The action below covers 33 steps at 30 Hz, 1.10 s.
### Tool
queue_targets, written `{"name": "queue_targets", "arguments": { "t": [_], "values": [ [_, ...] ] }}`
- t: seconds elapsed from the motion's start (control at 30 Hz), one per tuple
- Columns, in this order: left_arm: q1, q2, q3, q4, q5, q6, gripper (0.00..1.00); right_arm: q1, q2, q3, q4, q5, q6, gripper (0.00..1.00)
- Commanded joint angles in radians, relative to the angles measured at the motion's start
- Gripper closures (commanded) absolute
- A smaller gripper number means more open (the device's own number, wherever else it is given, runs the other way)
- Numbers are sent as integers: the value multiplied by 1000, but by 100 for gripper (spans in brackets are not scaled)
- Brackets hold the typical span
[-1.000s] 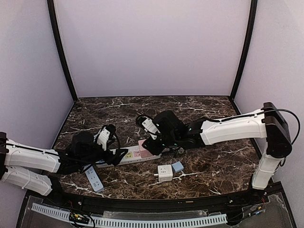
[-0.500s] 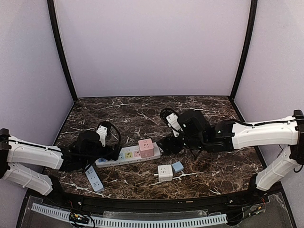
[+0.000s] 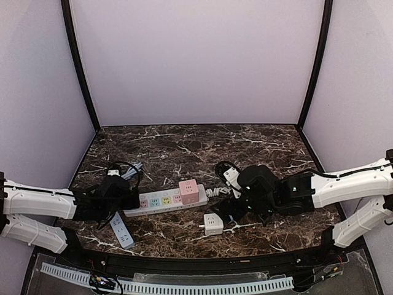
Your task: Insert the plug
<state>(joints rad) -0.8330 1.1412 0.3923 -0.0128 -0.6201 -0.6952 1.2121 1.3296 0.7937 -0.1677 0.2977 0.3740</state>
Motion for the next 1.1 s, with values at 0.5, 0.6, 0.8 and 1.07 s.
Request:
{"name": "queue_targets", "arguments": {
  "t": [0.5, 0.6, 0.8, 1.07],
  "values": [
    [3, 53, -44, 74, 245, -130, 4, 24, -86, -65, -87, 126, 115, 2],
    [3, 80, -42, 102, 270, -126, 7, 20, -108, -73, -131, 179, 165, 1],
    [3, 120, -44, 161, 312, -128, 11, -30, -165, -111, -143, 197, 224, 1],
    [-19, 230, -27, 249, 369, -143, 17, -119, -193, -149, -150, 195, 276, 1]
  ]
}}
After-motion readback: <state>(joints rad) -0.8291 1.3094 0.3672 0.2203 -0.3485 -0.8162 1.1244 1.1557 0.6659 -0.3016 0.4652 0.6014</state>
